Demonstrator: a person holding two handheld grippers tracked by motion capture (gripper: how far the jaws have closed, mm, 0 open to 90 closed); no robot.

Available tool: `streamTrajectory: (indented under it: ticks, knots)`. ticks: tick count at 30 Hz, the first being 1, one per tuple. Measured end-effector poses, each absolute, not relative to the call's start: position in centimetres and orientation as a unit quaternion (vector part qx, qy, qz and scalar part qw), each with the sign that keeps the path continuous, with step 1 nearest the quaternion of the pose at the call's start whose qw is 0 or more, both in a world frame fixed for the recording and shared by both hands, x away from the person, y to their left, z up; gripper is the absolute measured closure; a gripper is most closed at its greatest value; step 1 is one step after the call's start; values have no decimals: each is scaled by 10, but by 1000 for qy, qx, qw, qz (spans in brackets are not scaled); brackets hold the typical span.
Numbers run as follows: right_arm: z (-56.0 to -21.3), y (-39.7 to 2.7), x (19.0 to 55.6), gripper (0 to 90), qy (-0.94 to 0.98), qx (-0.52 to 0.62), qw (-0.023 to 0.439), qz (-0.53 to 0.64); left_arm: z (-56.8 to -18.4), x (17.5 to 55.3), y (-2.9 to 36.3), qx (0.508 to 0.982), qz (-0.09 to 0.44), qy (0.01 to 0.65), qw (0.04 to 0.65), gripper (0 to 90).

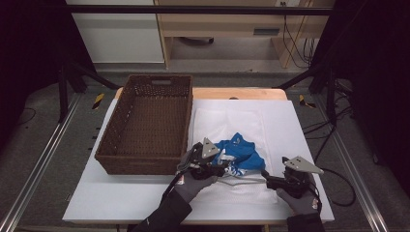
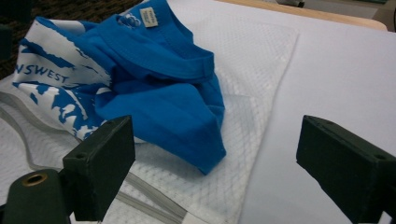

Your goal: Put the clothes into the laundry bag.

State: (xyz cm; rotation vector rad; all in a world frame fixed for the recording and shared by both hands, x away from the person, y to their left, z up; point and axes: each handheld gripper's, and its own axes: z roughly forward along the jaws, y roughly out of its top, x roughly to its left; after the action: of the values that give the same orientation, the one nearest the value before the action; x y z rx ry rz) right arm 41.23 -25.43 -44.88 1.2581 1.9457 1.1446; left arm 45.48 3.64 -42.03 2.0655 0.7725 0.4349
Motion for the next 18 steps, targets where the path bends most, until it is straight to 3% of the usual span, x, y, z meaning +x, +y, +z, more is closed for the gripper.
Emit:
streamTrajectory:
  ticks: [4, 11, 13, 18]
  knots:
    - [-445, -246, 413, 114, 728, 461, 272, 428, -425, 448, 47, 835, 185, 310, 416, 344]
    - [-440, -228, 420, 104, 737, 447, 267, 431, -429, 434, 66, 833, 200, 316, 408, 480]
    - [-439, -222, 423, 103, 739, 445, 265, 432, -436, 428, 72, 831, 183, 321, 416, 582]
    - [-439, -210, 430, 92, 741, 442, 257, 435, -445, 420, 77, 835, 192, 319, 406, 625]
